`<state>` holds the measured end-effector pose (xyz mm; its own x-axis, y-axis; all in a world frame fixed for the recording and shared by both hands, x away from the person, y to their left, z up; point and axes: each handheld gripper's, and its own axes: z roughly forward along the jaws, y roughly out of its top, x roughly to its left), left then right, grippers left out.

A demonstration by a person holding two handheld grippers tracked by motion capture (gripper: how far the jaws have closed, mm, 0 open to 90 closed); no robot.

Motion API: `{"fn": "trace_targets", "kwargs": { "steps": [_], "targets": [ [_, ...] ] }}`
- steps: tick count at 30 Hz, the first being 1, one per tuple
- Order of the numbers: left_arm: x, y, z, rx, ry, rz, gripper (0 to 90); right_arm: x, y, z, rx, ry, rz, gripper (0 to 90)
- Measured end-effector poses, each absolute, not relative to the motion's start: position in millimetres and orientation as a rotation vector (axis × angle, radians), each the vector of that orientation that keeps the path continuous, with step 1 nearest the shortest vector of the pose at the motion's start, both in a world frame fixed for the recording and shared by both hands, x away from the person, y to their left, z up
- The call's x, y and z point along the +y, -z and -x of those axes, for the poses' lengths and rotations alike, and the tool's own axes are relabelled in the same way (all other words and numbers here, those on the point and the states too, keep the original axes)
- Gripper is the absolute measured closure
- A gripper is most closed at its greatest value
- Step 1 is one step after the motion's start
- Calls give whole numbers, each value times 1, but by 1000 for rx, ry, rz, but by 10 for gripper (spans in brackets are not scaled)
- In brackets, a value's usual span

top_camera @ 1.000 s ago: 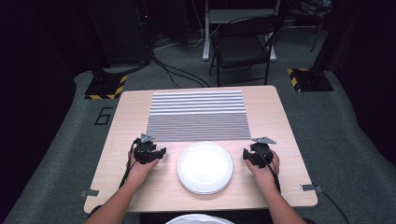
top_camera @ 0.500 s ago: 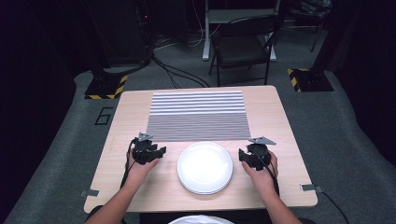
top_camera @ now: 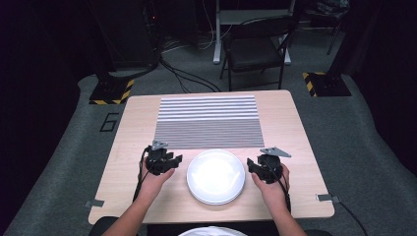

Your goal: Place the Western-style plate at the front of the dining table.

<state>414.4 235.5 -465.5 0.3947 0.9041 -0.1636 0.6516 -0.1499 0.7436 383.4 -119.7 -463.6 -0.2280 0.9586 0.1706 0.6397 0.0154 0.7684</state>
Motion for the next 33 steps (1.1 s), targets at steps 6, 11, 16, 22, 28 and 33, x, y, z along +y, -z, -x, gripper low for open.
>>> {"fn": "trace_targets", "kwargs": {
  "steps": [6,11,16,22,28,33],
  "targets": [
    [232,468,-411,1347,-366,-1844,566,-120,462,-376,1881,-1086,-1679,547],
    [234,475,-408,1342,-348,-1844,571,-118,470,-374,1909,-1062,-1652,514],
    [233,478,-406,1326,-349,-1857,577,-114,476,-374,1927,-1067,-1659,509],
    [230,485,-403,1330,-304,-1845,587,-107,483,-374,1947,-1063,-1628,480],
    [223,489,-400,1310,-271,-1860,608,-106,486,-374,1952,-1058,-1639,482],
    [216,494,-399,1299,-249,-1878,613,-104,488,-375,1960,-1053,-1642,485]
  ]
}}
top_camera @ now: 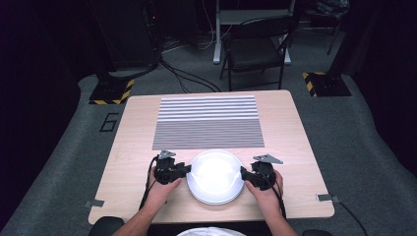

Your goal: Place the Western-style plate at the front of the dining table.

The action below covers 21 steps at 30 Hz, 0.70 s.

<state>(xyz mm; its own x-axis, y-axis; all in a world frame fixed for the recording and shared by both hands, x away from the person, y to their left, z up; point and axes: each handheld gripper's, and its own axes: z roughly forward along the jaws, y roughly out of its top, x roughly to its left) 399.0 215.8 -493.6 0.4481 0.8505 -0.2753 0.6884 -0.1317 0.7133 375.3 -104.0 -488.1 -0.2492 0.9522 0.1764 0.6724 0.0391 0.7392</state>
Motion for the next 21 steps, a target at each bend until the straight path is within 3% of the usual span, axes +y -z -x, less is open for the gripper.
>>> {"fn": "trace_targets", "kwargs": {
  "steps": [21],
  "targets": [
    [209,497,-396,1272,-177,-1887,612,-99,495,-376,1999,-1061,-1671,455]
  ]
}}
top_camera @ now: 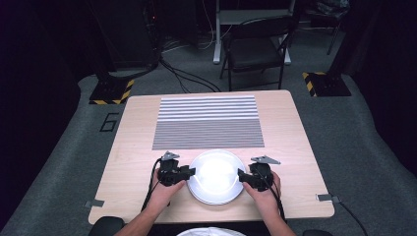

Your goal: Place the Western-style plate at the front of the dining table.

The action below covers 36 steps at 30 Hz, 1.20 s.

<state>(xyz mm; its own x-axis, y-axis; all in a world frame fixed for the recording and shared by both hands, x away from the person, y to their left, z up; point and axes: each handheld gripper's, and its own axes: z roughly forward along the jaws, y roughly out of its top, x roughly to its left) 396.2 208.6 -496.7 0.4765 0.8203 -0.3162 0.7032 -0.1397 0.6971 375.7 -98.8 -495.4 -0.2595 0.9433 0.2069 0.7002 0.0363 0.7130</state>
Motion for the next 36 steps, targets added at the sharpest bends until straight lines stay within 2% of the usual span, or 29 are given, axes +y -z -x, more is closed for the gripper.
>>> {"fn": "trace_targets", "kwargs": {
  "steps": [13,18,36],
  "targets": [
    [207,497,-395,1268,-160,-1884,589,-94,507,-377,2042,-1064,-1749,424],
    [206,497,-395,1270,-165,-1879,589,-90,510,-379,2045,-1116,-1787,444],
    [190,504,-397,1264,-142,-1890,589,-101,494,-380,1969,-1161,-1806,440]
  ]
}}
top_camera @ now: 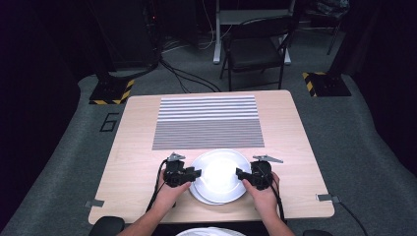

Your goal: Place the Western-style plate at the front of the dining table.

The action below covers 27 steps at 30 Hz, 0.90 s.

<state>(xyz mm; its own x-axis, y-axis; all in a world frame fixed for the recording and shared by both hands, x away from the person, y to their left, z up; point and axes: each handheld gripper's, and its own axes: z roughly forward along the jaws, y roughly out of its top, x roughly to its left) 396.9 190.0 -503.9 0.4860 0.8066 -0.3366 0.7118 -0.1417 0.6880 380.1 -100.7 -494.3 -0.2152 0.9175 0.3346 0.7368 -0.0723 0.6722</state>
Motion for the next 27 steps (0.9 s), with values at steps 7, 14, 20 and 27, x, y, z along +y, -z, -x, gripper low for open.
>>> {"fn": "trace_targets", "kwargs": {
  "steps": [7,14,20,27],
  "targets": [
    [181,507,-401,1253,-116,-1897,589,-111,491,-385,1950,-1166,-1828,442],
    [176,509,-402,1242,-116,-1902,588,-115,493,-388,1948,-1131,-1842,444],
    [175,509,-403,1246,-118,-1901,586,-114,493,-388,1950,-1115,-1838,445],
    [169,508,-406,1246,-125,-1904,586,-119,490,-392,1945,-1120,-1855,448]
  ]
}}
